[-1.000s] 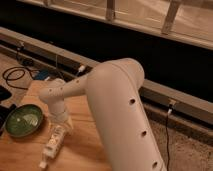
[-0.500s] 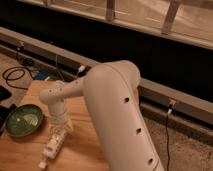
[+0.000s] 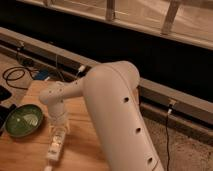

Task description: Place the bottle in the ceramic bowl

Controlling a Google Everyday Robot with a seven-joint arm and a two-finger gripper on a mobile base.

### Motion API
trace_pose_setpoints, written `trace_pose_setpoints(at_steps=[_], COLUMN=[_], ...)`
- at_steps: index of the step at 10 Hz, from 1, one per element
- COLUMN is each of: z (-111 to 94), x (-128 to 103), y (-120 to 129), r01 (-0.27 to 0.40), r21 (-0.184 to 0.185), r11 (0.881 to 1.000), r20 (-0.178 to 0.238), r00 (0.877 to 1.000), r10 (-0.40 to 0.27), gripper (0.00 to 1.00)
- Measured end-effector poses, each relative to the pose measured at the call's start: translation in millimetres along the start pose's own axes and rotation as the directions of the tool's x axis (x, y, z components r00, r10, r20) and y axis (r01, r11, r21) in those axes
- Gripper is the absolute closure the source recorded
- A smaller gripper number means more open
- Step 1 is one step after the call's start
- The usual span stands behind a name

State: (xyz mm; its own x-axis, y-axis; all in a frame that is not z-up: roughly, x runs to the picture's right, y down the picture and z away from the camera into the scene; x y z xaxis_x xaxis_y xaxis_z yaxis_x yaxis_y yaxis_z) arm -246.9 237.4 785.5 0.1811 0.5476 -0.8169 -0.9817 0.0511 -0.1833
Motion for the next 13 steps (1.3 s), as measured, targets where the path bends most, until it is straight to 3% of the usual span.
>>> trace_pose_setpoints(at_steps=[3,4,5,6,9,11,12,13], z=[-2,-12,-21,-34,-103,-145,-159,-167], x=[0,2,3,5,17,17,10,1], y=[1,2,4,11,31,35,32,29], r01=[0.007,0.021,0.040,0.065,0.155,0.211,0.254,0.301], r21=[-0.020,-0.071,-0.092,-0.104,-0.136,-0.194,-0.257,-0.320], r11=[1.000,0.997,0.995,0.992,0.979,0.958,0.933,0.898], r20=[0.010,0.032,0.051,0.075,0.196,0.309,0.362,0.410], r00=[1.000,0.999,0.998,0.996,0.972,0.940,0.920,0.899], r10=[-0.007,-0.019,-0.036,-0.058,-0.127,-0.145,-0.151,-0.156], gripper=[1.00,1.00,1.00,1.00,1.00,1.00,1.00,1.00])
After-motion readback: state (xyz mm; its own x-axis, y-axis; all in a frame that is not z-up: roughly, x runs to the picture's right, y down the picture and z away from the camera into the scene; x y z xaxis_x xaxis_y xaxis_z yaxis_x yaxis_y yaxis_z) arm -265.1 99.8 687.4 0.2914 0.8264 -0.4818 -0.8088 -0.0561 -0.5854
